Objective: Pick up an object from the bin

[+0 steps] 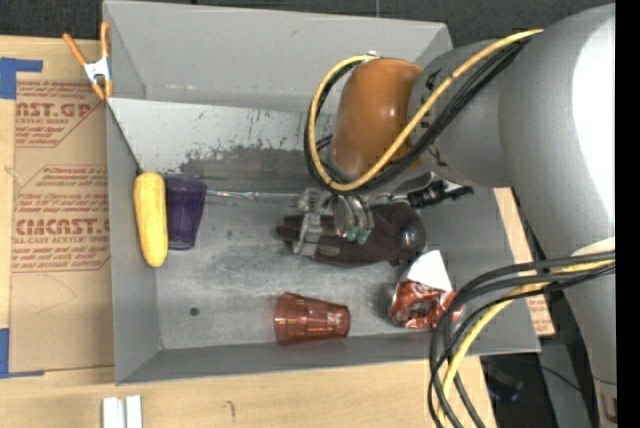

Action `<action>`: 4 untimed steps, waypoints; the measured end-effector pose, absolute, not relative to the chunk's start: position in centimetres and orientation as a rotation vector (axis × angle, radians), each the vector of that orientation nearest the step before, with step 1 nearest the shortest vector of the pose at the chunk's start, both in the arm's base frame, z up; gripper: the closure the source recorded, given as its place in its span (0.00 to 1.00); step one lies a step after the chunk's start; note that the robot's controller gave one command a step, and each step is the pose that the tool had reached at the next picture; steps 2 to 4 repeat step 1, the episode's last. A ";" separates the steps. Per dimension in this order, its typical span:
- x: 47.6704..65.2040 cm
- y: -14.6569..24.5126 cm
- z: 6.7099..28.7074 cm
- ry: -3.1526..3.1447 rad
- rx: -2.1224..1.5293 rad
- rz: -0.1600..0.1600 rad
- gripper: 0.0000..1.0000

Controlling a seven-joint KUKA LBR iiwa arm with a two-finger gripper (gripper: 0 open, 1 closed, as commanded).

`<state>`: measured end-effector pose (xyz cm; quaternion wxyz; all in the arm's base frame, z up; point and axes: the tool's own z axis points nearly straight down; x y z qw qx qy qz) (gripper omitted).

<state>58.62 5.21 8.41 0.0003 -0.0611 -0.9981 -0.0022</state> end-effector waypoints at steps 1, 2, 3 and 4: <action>58.7 5.2 9.4 -3.136 -0.192 -0.006 1.00; 58.7 5.2 9.4 -3.136 -0.192 -0.006 1.00; 58.7 5.2 9.4 -3.136 -0.192 -0.006 1.00; 58.7 5.2 9.4 -3.136 -0.192 -0.006 1.00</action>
Offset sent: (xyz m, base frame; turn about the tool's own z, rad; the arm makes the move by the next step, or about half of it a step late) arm 0.0000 -0.0002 0.0409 0.0000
